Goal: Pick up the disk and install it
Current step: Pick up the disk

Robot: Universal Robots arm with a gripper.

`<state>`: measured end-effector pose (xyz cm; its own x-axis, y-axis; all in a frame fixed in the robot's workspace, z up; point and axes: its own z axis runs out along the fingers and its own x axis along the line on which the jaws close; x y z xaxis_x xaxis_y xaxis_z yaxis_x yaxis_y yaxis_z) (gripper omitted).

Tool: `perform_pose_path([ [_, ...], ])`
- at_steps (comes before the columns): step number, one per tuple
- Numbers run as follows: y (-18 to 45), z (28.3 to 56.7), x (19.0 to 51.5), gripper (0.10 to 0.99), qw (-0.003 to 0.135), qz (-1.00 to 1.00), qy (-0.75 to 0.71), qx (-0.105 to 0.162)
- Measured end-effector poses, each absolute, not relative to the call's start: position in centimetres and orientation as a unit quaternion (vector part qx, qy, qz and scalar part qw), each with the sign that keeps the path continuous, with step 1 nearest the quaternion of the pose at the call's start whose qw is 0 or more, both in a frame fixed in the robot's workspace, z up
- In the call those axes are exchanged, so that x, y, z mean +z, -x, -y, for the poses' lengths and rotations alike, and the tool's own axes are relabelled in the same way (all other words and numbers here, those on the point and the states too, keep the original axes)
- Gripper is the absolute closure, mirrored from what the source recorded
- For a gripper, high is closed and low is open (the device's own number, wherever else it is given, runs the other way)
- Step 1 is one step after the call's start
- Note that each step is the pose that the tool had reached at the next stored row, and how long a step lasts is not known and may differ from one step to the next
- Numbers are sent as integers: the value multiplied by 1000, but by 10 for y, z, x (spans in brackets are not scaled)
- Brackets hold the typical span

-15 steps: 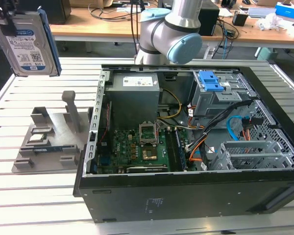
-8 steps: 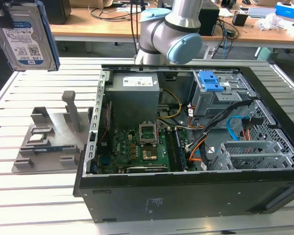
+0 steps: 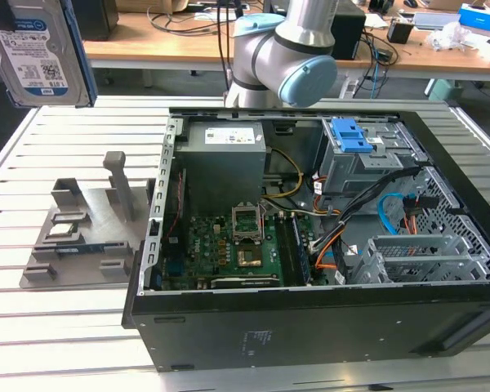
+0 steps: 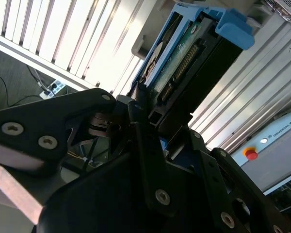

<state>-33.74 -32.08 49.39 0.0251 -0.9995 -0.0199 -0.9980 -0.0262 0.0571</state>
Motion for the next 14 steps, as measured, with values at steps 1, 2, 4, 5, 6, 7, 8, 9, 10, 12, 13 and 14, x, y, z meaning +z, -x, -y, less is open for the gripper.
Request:
perform_pose_path([
  [1, 337, 321, 496, 722, 14, 698, -716, -27],
  [2, 337, 321, 498, 722, 14, 698, -716, -27],
  [4, 337, 321, 501, 722, 14, 698, -716, -27],
  [5, 337, 321, 502, 722, 14, 698, -716, -28],
  [6, 337, 321, 504, 722, 14, 698, -716, -28],
  [7, 337, 321, 506, 722, 14, 698, -716, -28],
  [8, 337, 321, 507, 722, 14, 698, -716, -28],
  [9, 337, 321, 509, 722, 14, 698, -716, -28],
  [10, 337, 321, 510, 722, 14, 698, -716, -28],
  [12, 336, 321, 516, 722, 15, 698, -716, -28],
  [13, 336, 321, 519, 722, 15, 698, -716, -28],
  [14, 336, 321, 521, 722, 15, 698, -716, -29],
])
